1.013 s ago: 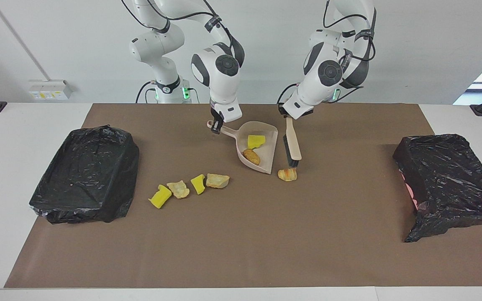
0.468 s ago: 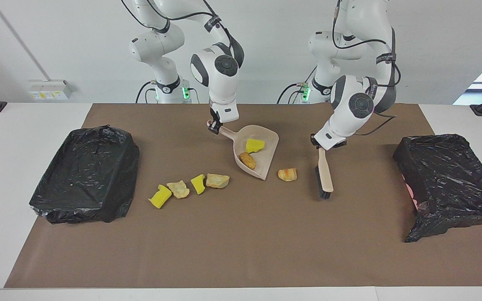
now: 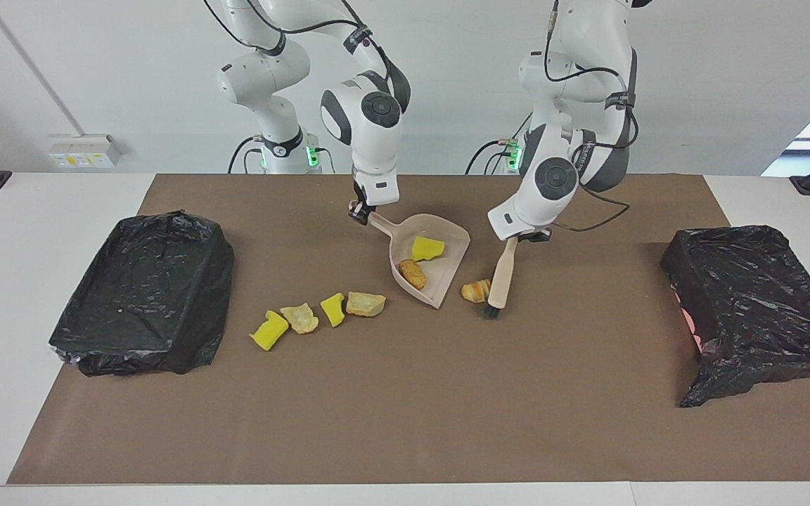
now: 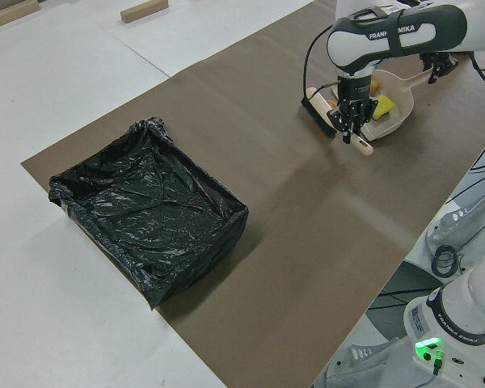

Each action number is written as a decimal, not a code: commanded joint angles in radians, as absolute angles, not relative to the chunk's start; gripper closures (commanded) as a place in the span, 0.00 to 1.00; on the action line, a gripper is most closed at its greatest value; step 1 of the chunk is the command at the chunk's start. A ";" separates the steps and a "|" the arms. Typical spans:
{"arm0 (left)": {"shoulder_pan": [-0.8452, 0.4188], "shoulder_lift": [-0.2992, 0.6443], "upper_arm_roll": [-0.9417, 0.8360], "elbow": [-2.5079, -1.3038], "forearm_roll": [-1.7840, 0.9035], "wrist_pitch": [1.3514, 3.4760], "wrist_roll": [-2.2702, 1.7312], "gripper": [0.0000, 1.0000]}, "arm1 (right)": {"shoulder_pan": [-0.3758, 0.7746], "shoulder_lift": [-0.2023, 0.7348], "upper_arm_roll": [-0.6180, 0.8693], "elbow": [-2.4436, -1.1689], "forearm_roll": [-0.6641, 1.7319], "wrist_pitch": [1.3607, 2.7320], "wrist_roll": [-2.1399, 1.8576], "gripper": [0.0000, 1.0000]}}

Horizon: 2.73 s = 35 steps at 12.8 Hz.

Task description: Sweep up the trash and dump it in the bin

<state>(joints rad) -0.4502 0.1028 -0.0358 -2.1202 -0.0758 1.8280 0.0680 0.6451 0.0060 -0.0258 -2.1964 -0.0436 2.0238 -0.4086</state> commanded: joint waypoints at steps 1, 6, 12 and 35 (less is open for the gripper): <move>-0.529 0.057 -0.025 -2.135 -0.115 1.764 0.077 1.00 | 0.638 -0.020 -0.021 -2.221 -0.043 2.045 -0.410 1.00; -0.561 0.011 -0.031 -2.111 -0.207 1.709 0.022 1.00 | 0.637 -0.021 -0.021 -2.221 -0.043 2.042 -0.410 1.00; -0.548 -0.098 -0.023 -2.115 -0.155 1.617 -0.180 1.00 | 0.620 -0.020 -0.025 -2.192 -0.046 2.028 -0.431 1.00; -0.994 -0.109 -0.043 -2.375 -0.397 2.034 -0.795 1.00 | -0.348 0.119 -0.052 -1.617 -0.340 1.853 -1.543 1.00</move>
